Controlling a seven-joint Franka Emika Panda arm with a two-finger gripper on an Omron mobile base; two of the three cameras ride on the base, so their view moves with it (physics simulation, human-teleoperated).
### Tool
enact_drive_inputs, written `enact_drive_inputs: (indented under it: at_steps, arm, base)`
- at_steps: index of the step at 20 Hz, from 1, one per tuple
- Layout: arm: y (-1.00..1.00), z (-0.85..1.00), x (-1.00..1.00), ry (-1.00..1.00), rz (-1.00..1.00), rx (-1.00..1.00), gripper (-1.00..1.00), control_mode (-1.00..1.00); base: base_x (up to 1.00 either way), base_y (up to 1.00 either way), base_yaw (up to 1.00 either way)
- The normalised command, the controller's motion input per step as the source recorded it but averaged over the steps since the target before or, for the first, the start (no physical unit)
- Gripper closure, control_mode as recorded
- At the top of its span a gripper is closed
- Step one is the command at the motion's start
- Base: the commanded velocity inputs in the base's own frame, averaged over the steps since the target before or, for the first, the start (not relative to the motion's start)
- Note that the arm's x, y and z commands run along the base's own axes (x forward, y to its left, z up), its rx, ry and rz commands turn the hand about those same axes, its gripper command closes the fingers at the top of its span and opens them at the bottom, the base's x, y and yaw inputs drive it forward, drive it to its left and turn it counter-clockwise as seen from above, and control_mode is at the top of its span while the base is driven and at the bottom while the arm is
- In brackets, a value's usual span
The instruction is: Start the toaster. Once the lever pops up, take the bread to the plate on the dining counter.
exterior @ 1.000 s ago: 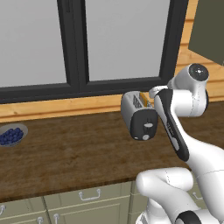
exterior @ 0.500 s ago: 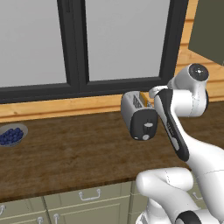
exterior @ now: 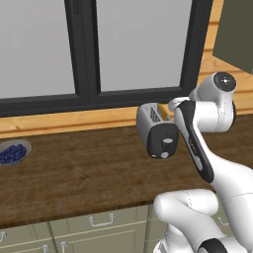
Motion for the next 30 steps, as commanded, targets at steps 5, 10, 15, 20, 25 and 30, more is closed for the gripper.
enact_drive_inputs:
  at_steps: [5, 10, 15, 20, 25, 30]
  arm:
    - [0.0, -0.05, -0.09, 0.0, 0.0, 0.0, -1.0, -1.0]
    - [0.0, -0.16, -0.06, 0.0, 0.0, 0.0, -1.0, -1.0]
    - [0.0, -0.21, -0.01, 0.0, 0.0, 0.0, -1.0, -1.0]
    - [0.0, -0.24, 0.01, 0.0, 0.0, 0.0, -1.0, -1.0]
    - [0.0, -0.21, 0.11, 0.0, 0.0, 0.0, -1.0, -1.0]
    - [0.0, -0.13, 0.32, 0.0, 0.0, 0.0, -1.0, -1.0]
  base:
    - [0.0, 0.0, 0.0]
    - [0.0, 0.0, 0.0]
    - [0.0, 0.0, 0.0]
    - [0.0, 0.0, 0.0]
    - [0.0, 0.0, 0.0]
    - [0.0, 0.0, 0.0]
